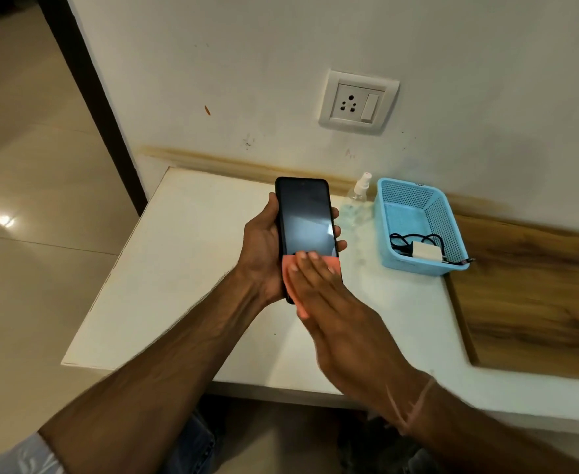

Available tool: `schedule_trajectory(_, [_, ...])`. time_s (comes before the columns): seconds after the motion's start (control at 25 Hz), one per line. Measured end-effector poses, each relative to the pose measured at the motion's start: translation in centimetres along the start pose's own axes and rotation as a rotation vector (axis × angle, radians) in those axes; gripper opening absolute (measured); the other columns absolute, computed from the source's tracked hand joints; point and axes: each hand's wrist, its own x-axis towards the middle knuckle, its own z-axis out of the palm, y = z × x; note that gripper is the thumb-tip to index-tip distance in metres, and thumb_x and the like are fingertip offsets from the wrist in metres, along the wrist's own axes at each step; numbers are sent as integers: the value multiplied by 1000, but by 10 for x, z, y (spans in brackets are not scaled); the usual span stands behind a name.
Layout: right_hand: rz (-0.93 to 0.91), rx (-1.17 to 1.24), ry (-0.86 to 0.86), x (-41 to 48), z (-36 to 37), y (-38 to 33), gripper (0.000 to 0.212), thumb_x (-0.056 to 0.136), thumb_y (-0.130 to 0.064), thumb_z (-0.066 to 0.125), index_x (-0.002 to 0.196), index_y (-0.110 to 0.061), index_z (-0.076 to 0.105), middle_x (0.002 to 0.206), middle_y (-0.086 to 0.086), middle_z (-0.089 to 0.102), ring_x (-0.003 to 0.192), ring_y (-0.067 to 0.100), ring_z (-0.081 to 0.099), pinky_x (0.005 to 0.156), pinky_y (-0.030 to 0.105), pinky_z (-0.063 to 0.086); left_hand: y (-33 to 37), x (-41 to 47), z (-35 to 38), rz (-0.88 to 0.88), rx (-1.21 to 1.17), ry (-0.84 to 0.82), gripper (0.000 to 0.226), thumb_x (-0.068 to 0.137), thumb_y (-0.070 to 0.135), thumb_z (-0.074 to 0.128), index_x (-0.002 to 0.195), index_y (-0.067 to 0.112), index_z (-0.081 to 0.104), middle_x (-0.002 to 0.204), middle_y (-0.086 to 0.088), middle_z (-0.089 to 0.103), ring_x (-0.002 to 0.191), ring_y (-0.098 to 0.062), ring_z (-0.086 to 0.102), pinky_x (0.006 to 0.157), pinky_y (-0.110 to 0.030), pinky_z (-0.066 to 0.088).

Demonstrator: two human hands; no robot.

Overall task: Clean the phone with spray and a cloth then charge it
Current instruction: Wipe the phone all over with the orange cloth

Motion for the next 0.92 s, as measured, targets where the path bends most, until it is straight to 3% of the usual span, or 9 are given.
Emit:
schedule_trajectory(0.08, [43, 8, -2, 3, -9, 17, 58, 96, -6, 48, 150, -9, 27, 158, 6, 23, 147, 19, 17, 120, 37, 20, -1, -2, 3, -11, 4, -11, 76, 97, 64, 34, 132, 2, 61, 136, -21, 54, 108, -34, 59, 108, -49, 41])
schedule_trajectory(0.24, [242, 52, 41, 74, -26, 36, 50, 105, -18, 28, 153, -11, 15, 161, 5, 9, 149, 15, 2, 122, 31, 5, -5, -3, 9, -10, -22, 0, 68, 99, 62, 37, 135, 9, 61, 139, -17, 59, 123, -32, 60, 106, -42, 48])
schedule_trajectory(0.32, [263, 93, 73, 99, -21, 27, 51, 105, -18, 29, 153, -12, 14, 161, 5, 8, 149, 15, 2, 122, 35, 8, -7, -3, 11, 24, -70, -23, 62, 102, 56, 37, 133, 10, 63, 141, -13, 58, 129, -29, 56, 114, -41, 38])
schedule_trajectory(0.4, [198, 116, 59, 91, -8, 10, 52, 103, -14, 34, 152, -10, 17, 161, 6, 10, 149, 17, 3, 122, 39, 11, -4, -4, 10, 19, -66, -34, 62, 101, 56, 37, 127, 7, 65, 135, -12, 61, 121, -28, 60, 118, -42, 31])
schedule_trajectory(0.52, [58, 58, 40, 33, 7, -13, 57, 96, -11, 44, 150, -6, 24, 158, 10, 21, 148, 24, 14, 120, 42, 19, 4, -6, 7, -20, -37, -42, 71, 98, 60, 35, 133, 2, 57, 131, -17, 57, 102, -30, 59, 104, -46, 42])
schedule_trajectory(0.64, [-17, 17, -13, -7, 0, -10, 62, 90, -8, 50, 149, -8, 29, 156, 7, 27, 145, 23, 23, 114, 42, 31, 5, -6, 9, -7, -69, -34, 74, 98, 60, 36, 140, 2, 51, 138, -18, 53, 100, -31, 58, 96, -46, 47])
schedule_trajectory(0.76, [92, 107, -7, 21, -20, 13, 50, 100, -10, 43, 149, -12, 31, 157, 3, 25, 147, 15, 16, 120, 31, 17, 1, -4, 10, -16, -49, -43, 74, 98, 62, 34, 139, 4, 55, 136, -19, 57, 106, -32, 61, 97, -45, 47])
schedule_trajectory(0.88, [274, 136, 80, 86, -34, 32, 46, 105, -19, 32, 150, -13, 29, 160, 2, 18, 148, 11, 9, 119, 21, 6, -7, -5, 13, -18, -41, -9, 62, 99, 60, 39, 123, 12, 71, 129, -14, 66, 111, -30, 68, 93, -40, 55])
schedule_trajectory(0.92, [291, 126, 94, 103, -32, 31, 46, 105, -18, 31, 151, -11, 27, 160, 4, 16, 148, 12, 7, 119, 23, 5, -9, -5, 14, -10, -59, -22, 59, 101, 58, 39, 126, 13, 68, 135, -13, 62, 119, -28, 64, 100, -40, 52])
